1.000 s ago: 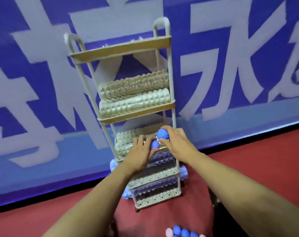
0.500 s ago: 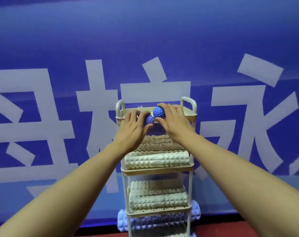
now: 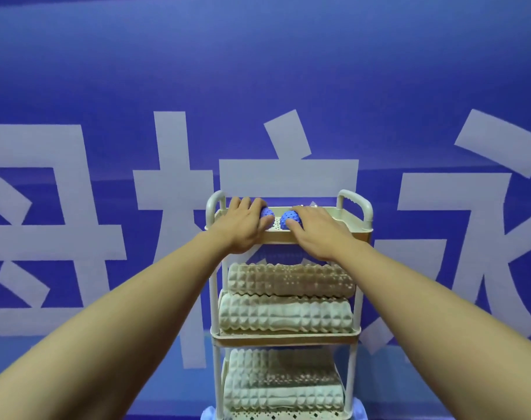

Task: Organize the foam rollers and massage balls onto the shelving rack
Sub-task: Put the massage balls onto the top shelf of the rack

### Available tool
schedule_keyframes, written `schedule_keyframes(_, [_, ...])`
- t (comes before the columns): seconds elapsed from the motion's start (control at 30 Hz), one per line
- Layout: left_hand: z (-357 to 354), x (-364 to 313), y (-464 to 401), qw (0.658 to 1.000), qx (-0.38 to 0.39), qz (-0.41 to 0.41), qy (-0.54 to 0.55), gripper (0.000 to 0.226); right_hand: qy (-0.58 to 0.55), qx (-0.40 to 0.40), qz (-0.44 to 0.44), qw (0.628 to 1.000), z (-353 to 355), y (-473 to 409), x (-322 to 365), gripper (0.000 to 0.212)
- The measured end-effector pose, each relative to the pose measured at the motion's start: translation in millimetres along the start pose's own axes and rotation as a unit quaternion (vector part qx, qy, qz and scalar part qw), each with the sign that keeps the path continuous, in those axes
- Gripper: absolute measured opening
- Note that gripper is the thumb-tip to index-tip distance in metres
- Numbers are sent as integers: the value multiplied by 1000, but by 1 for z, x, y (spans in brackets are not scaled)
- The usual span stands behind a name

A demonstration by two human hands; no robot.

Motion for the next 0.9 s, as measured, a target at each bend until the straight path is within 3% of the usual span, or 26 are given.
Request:
schedule_keyframes(0.1, [-4,-1,-5,999,43,-19,12,72,9,12,6,1000,1,0,-2,47])
schedule_keyframes(0.23, [-1,-6,2,999,16,-18,45,51,-3,-6,7,1000,-1,3,2,48])
schedule_keyframes(0.43, [-3,-11,27,995,-100,-19,-5,49,54,-90,34,994,-4,14,2,46])
schedule_keyframes(0.7, [-20,-30,71,969,-240,-57,-22,40,62,-198,160,965,-13,54,19,39])
schedule_keyframes(0.8, [-37,-43,100,965,-249,-77,-6,41,69,-173,188,964,-31,80,24,39])
schedule_keyframes(0.9, [-72,-48,131,975,-209,-70,9,44,54,-148,176,972,-64,110,18,41])
Point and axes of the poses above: each hand's wrist, its own y-axis away from the middle knuckle, its own z-axis out of the back of the hand, x = y × z, the point moved 3 cm from there along -y, towards the middle knuckle, and after that the axes turned 7 degrees about x, right-handed, at the moved point
